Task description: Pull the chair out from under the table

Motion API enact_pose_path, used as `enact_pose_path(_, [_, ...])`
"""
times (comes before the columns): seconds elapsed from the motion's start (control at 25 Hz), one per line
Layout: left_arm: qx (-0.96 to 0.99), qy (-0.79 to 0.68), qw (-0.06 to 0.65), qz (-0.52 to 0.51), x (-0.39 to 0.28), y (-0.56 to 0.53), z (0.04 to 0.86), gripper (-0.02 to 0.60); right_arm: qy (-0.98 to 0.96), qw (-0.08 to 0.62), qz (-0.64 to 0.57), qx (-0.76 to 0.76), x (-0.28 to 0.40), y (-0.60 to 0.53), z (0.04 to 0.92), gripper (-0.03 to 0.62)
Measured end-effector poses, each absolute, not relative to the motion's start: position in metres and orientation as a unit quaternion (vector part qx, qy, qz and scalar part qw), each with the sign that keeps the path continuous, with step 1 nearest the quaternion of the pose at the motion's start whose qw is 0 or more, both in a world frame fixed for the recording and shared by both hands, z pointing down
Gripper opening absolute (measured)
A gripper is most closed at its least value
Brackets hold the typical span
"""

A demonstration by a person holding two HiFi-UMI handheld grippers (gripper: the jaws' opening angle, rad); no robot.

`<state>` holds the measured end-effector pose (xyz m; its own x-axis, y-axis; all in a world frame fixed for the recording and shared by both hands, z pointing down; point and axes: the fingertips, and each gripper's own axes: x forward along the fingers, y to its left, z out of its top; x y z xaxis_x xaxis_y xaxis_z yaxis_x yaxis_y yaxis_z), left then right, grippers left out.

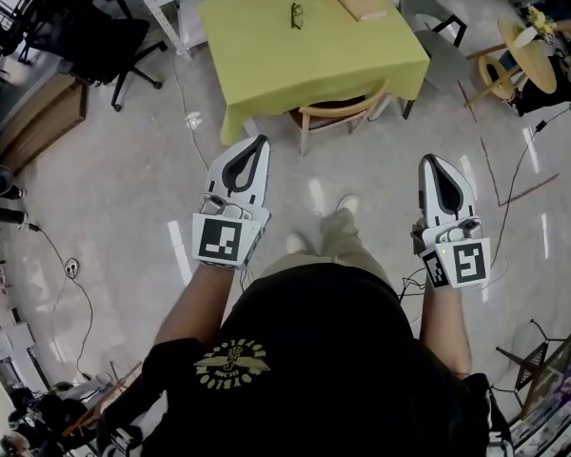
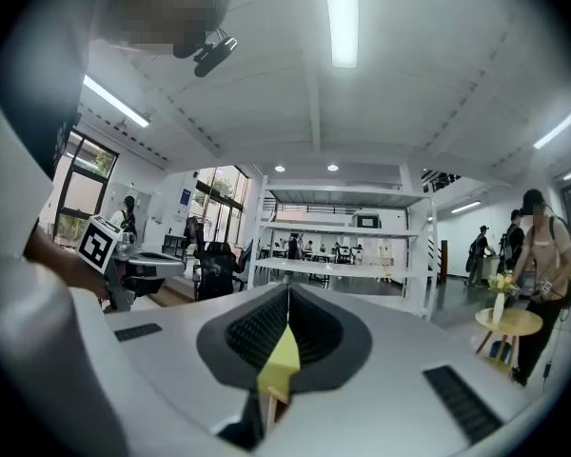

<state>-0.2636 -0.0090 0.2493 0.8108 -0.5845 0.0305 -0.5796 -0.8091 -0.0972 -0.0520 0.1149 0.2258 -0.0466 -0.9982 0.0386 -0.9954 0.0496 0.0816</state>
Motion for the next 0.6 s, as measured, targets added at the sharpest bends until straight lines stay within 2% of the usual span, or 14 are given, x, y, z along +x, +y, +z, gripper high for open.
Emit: enact_pose_path(0.6, [-0.944, 0.321, 0.051, -0.061, -0.212, -0.057, 0.261, 0.009, -0.725, 0.036, 0.017, 0.687, 0.024, 0.062, 0.259, 0.011])
